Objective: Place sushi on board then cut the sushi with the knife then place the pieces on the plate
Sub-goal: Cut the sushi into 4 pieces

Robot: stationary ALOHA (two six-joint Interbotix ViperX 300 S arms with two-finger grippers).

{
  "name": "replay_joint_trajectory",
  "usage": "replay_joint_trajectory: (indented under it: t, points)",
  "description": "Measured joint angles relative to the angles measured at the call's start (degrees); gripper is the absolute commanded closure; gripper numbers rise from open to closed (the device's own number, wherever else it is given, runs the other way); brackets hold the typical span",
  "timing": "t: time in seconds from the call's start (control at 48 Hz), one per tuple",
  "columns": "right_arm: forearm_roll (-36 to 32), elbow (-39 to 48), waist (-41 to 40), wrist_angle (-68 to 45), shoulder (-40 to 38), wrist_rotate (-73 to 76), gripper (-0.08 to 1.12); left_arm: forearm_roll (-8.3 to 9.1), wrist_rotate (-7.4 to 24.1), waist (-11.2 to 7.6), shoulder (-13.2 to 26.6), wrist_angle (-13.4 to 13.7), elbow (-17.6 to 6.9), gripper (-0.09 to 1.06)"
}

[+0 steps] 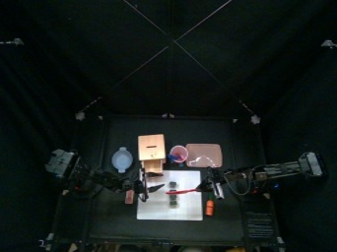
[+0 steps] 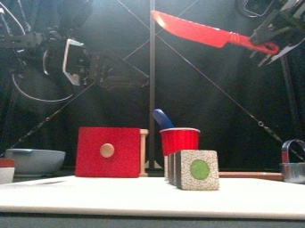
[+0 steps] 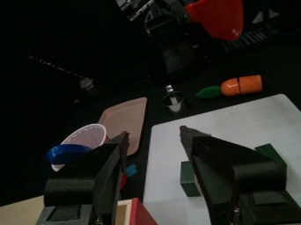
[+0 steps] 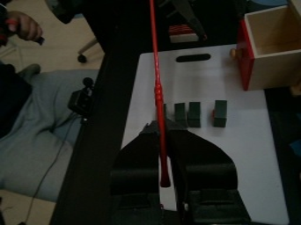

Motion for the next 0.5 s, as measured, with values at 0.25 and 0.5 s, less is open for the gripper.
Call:
replay_joint_trajectory:
  t: [0.25,0.5]
  points:
    - [-20.48,-0.70,-1.49,13.45,1.32,30.15,0.77,-0.35,0.00,-0.09,1.14,-0.09,0.00,0.11]
    - [-33.40,2.29,8.17,10.63,-4.75,61.44,0.77,-0.53,0.00,0.00,1.58,0.00,0.00,0.11]
